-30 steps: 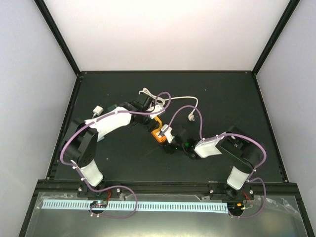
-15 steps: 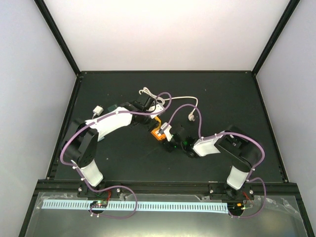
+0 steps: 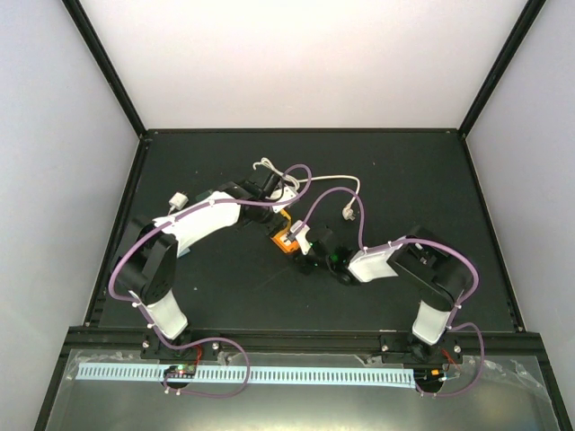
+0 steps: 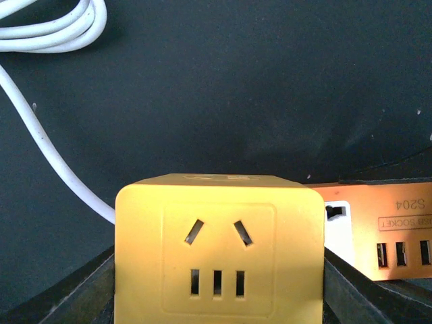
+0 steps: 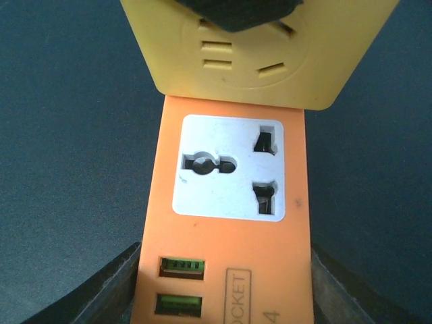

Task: Pull the plug off the socket

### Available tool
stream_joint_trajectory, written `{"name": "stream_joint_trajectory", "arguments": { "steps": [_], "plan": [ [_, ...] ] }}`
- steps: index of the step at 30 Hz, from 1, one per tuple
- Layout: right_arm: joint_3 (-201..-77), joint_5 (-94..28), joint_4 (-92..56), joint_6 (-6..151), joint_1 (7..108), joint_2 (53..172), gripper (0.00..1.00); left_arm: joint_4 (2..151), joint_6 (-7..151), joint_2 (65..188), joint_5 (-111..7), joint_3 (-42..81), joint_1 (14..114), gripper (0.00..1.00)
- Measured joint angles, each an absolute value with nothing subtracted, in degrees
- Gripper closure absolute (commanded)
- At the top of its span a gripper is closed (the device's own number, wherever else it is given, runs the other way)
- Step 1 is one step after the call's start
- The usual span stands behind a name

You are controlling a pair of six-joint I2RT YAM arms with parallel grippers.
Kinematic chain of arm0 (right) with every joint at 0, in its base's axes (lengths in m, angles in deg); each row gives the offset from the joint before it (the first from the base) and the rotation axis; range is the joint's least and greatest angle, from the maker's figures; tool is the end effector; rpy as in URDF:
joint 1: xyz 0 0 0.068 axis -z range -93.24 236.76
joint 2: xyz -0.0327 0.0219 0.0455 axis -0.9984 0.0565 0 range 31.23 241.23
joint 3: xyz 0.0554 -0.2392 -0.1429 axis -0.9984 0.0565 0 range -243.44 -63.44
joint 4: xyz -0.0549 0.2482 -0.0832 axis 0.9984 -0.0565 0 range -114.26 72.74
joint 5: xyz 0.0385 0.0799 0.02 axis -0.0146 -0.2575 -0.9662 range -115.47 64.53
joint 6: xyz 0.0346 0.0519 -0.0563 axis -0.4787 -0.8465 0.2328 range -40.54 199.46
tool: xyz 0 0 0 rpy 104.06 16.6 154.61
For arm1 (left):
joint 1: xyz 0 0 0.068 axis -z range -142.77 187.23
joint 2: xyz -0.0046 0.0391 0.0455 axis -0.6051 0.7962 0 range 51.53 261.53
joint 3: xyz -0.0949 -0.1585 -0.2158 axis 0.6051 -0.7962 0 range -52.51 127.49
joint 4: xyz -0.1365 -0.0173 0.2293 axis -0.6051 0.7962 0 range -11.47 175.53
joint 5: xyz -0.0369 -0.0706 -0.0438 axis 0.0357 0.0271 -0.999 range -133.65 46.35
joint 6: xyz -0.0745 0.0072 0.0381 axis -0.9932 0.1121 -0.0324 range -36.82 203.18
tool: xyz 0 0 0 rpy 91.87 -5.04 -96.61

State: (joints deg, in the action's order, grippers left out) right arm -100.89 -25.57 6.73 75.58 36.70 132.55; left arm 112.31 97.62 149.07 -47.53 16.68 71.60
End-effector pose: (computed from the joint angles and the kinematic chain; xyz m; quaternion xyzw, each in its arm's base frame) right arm 0.2259 0.2700 0.0898 -0.3556 0.8332 0.1928 0.3771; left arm 0.3066 -0.2155 0.1899 0.4082 0.8800 -0.0741 0.2314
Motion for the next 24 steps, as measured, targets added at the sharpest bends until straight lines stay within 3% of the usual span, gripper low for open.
{"name": "stream_joint_trajectory", "arguments": {
  "steps": [10,24],
  "plan": [
    [-101.50,-25.59,7.01,75.49,36.67,133.19,0.99,110.41,97.57,147.56,-43.92,14.69,72.83,0.98],
    [-101.68,-25.62,6.62,75.47,36.65,133.21,0.99,110.71,96.55,147.47,-51.53,14.73,69.18,0.98]
  ]
}}
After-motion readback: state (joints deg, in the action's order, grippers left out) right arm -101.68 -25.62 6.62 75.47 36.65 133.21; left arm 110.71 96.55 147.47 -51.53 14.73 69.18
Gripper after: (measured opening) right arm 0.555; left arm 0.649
